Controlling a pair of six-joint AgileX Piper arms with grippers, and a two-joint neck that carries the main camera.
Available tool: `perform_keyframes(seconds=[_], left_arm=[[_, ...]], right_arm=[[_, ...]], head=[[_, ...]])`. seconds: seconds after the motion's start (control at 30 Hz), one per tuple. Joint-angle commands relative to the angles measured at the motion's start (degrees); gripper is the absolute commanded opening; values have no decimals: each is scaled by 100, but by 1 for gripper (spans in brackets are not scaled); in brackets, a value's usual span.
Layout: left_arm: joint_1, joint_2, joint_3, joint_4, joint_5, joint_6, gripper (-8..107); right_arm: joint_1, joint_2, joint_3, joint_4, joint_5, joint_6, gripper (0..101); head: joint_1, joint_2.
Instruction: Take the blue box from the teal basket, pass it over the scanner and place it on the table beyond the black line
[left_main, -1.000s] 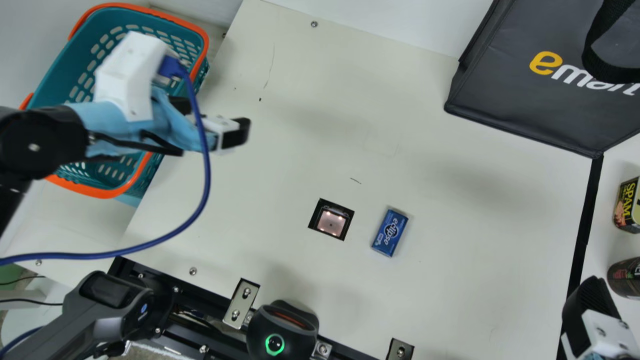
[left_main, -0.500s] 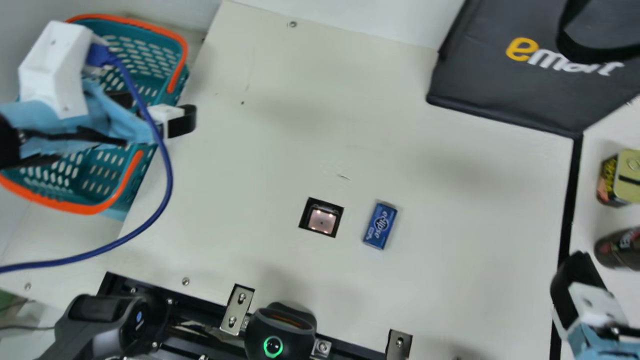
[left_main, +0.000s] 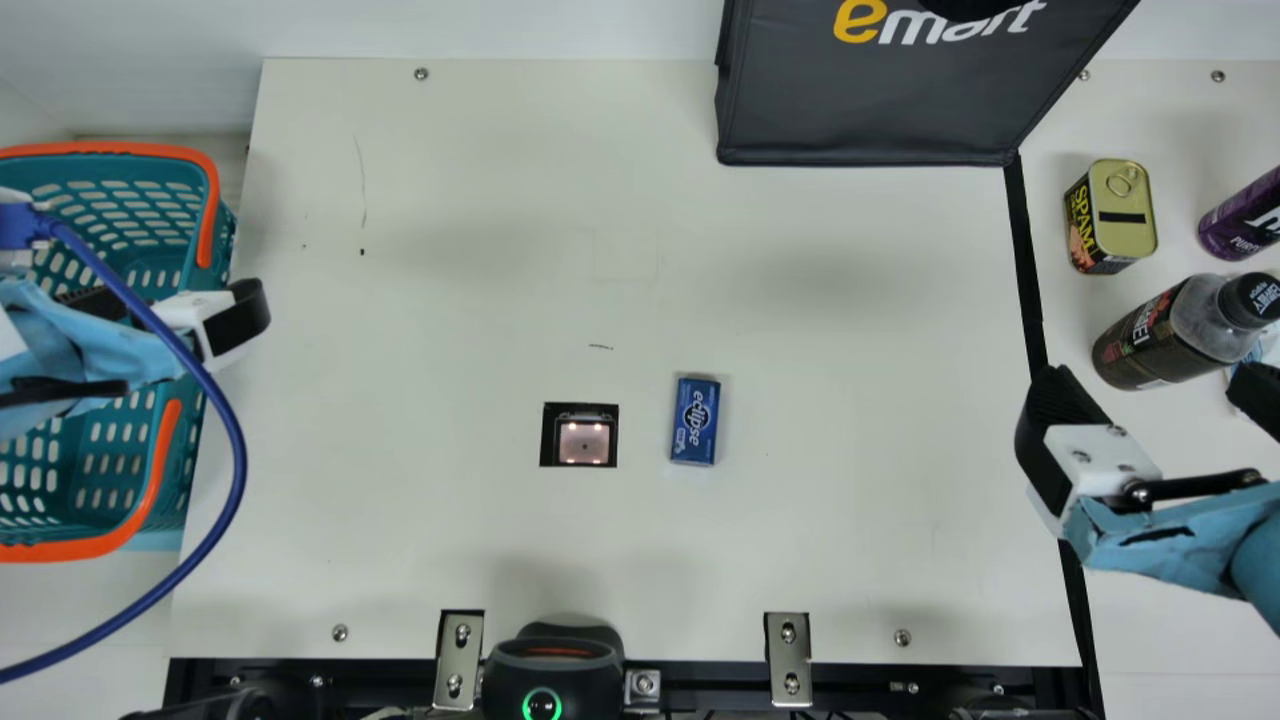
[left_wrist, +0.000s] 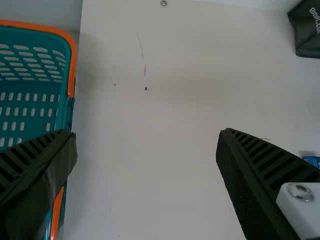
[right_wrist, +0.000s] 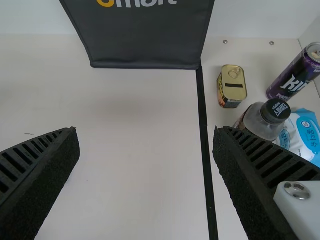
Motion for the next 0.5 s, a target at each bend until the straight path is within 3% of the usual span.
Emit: perform_keyframes(seconds=[0.0,0.47], left_arm=[[0,0,0,0,0,0,90],[0,0,0,0,0,0,90]], right_arm=[[0,0,0,0,0,0,95],[113,60,34,85,26,-9,95]], head=[[-166,0],[-166,0]])
